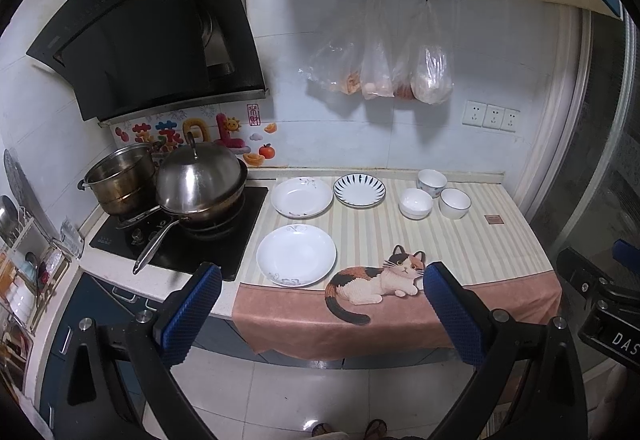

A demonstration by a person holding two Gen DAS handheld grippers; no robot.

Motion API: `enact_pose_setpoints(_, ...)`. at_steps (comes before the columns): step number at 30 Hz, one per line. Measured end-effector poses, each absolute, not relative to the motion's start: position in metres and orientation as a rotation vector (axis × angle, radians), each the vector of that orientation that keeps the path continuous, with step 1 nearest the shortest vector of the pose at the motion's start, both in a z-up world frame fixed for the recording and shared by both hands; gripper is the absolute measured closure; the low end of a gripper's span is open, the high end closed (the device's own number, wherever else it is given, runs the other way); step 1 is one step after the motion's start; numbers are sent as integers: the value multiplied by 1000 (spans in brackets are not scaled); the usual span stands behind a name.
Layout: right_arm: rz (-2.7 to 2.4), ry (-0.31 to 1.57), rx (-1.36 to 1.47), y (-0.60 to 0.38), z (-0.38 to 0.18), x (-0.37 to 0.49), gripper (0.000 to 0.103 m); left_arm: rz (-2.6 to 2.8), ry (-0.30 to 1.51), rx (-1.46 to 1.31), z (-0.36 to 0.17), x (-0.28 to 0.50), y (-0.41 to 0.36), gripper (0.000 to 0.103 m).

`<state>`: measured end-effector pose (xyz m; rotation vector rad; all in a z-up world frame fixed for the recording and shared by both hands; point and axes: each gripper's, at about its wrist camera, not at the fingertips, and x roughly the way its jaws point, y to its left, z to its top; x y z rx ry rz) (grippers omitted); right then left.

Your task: Organize plates and bowls

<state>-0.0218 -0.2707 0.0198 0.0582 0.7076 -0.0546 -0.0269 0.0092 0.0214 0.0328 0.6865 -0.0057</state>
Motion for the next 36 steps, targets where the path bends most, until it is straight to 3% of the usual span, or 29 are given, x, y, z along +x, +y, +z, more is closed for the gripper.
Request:
enact_pose_setpoints(10,44,739,150,-245,-32,32,0,96,716,35,-37,56,69,0)
enact_pose_setpoints(18,174,833,146,-199,-128,144,0,164,954,-29,-139,162,126,1)
enact_pose_setpoints(28,367,1033,60,-137,-276,319,1,218,1188,-109,-271,288,171,12)
enact_pose_setpoints(31,426,1125,49,-121,-318,366,5,209,1256,-168,-305,321,181,15)
enact_pose_setpoints(36,504,1279,74,-103,-379,425,26,186,1371,-215,-350,355,189,33)
